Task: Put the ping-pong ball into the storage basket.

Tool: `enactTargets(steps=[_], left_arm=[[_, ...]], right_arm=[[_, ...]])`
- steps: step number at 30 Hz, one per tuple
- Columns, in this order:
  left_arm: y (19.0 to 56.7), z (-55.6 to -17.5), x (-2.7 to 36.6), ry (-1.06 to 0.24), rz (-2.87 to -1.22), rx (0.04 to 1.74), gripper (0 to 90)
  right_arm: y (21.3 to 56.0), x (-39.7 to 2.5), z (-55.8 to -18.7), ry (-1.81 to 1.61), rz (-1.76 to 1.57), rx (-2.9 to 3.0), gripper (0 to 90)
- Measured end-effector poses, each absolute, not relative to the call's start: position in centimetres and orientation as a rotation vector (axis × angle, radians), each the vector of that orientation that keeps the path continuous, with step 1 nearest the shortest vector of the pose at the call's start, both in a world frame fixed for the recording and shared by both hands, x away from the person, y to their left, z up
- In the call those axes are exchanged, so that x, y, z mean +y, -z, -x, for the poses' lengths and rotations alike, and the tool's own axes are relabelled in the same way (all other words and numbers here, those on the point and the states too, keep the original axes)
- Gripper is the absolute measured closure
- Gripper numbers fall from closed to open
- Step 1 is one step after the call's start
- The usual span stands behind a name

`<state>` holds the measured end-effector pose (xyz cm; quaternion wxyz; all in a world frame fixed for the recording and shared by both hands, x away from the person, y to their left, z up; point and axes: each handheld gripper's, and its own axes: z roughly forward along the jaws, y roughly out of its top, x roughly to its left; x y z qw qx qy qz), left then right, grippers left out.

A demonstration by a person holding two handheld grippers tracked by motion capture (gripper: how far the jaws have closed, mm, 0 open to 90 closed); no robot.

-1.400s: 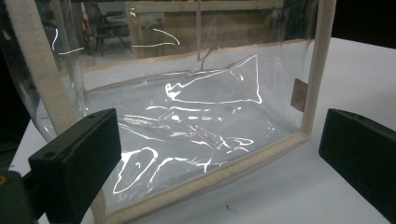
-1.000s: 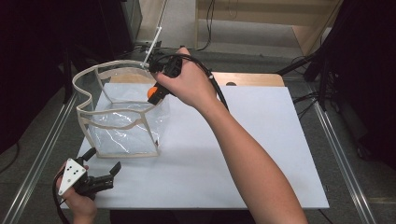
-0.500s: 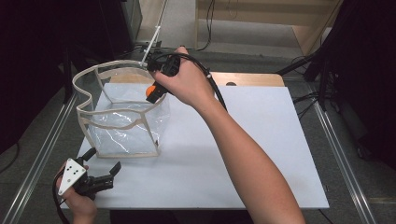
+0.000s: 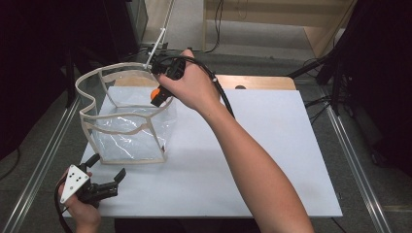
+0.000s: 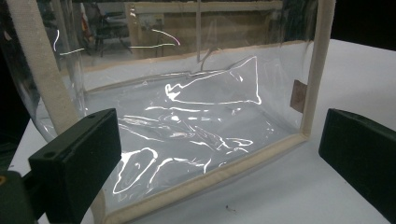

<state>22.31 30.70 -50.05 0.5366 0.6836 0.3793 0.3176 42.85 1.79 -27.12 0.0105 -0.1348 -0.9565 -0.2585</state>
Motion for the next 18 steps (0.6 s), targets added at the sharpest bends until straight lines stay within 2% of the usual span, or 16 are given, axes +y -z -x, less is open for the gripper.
enactTargets(steps=[15, 18], left_arm=[[50.05, -22.31, 30.72, -0.755, -1.627, 0.903, 0.0], [50.05, -22.31, 30.71, -0.755, -1.627, 0.903, 0.0]], right_arm=[[27.81, 1.55, -43.17, 0.816, 0.501, -3.035, 47.2], [27.78, 1.22, -43.17, 0.849, 0.529, -3.034, 41.5]])
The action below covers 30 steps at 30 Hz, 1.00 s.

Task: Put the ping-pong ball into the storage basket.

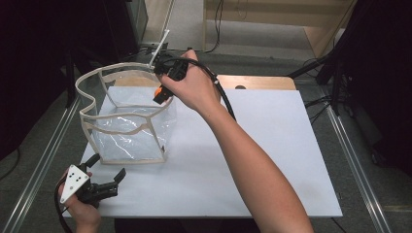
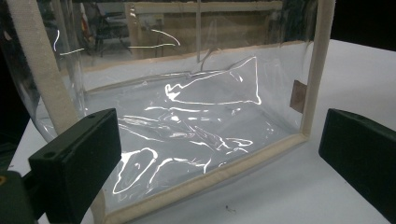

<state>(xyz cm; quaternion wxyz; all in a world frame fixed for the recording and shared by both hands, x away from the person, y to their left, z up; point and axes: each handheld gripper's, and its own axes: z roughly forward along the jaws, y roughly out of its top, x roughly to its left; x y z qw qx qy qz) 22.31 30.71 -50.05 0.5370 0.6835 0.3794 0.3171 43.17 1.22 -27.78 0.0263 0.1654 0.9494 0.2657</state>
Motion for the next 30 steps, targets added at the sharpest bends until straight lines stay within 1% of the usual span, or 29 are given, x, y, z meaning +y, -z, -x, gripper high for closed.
enactTargets(steps=[3, 9, 12, 18, 20, 30], left_arm=[[50.1, -22.3, 30.7, -0.755, -1.627, 0.903, 0.0], [50.1, -22.3, 30.7, -0.755, -1.628, 0.903, 0.0], [50.1, -22.3, 30.7, -0.756, -1.629, 0.903, 0.0], [50.1, -22.3, 30.7, -0.755, -1.627, 0.904, 0.0], [50.1, -22.3, 30.7, -0.756, -1.627, 0.904, 0.0], [50.1, -22.3, 30.7, -0.756, -1.629, 0.904, 0.0]], right_arm=[[27.7, 0.9, -43.0, -0.826, -0.531, 2.903, 33.6], [27.5, 0.4, -42.7, -0.827, -0.543, 2.868, 15.0], [27.5, 0.2, -42.5, -0.819, -0.556, 2.864, 10.1], [27.4, -0.7, -42.2, -0.844, -0.576, 2.845, 7.6], [27.4, -0.9, -42.1, -0.847, -0.586, 2.839, 0.0], [27.6, -2.3, -41.2, -0.851, -0.591, 2.831, 0.0]])
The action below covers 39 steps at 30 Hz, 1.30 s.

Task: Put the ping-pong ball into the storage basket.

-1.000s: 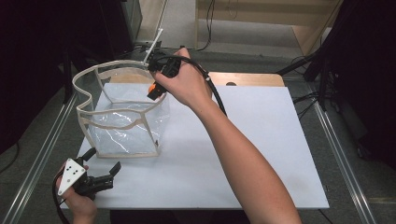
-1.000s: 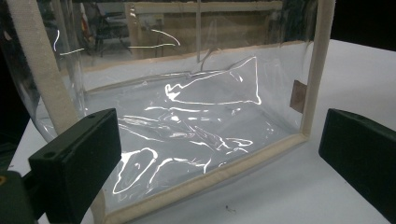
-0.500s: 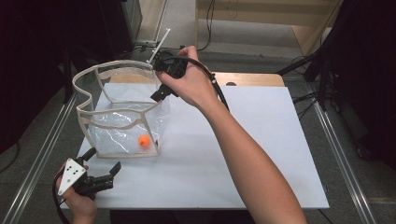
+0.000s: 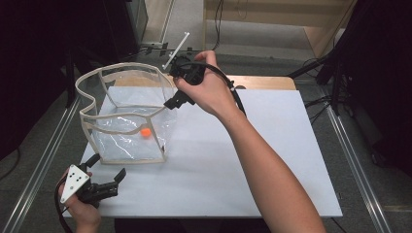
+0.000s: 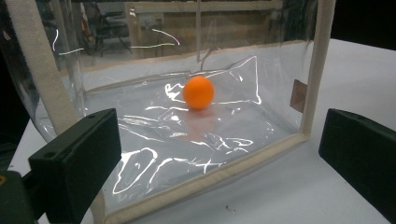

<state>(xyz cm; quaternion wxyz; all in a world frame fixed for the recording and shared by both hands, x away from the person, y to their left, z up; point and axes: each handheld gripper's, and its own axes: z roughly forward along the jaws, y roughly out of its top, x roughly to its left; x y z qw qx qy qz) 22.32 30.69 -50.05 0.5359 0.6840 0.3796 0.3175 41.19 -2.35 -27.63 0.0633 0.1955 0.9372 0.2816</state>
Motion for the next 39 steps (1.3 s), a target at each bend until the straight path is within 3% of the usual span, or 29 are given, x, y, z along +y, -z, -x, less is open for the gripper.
enactTargets(steps=[39], left_arm=[[50.1, -22.3, 30.6, -0.758, -1.634, 0.901, 0.0]], right_arm=[[33.3, -7.0, -38.6, -0.84, -0.662, 2.835, 0.0]])
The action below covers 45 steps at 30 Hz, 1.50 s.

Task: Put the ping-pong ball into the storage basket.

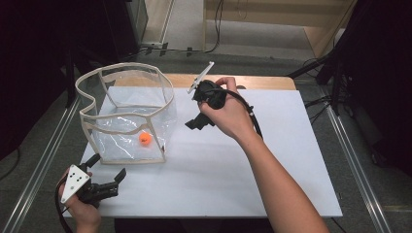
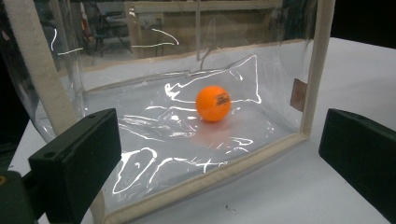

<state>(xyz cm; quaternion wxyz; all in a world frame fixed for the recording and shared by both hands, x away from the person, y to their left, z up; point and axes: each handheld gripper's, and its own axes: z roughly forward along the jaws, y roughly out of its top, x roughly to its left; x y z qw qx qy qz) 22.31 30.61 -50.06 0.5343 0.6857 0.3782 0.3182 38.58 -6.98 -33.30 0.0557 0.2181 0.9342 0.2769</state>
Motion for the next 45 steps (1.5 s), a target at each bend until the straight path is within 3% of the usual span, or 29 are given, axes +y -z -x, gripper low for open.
enactTargets(steps=[45], left_arm=[[50.1, -22.3, 30.6, -0.761, -1.637, 0.9, 0.0]], right_arm=[[39.4, -11.8, -35.7, -0.904, -0.723, 2.818, 0.0]])
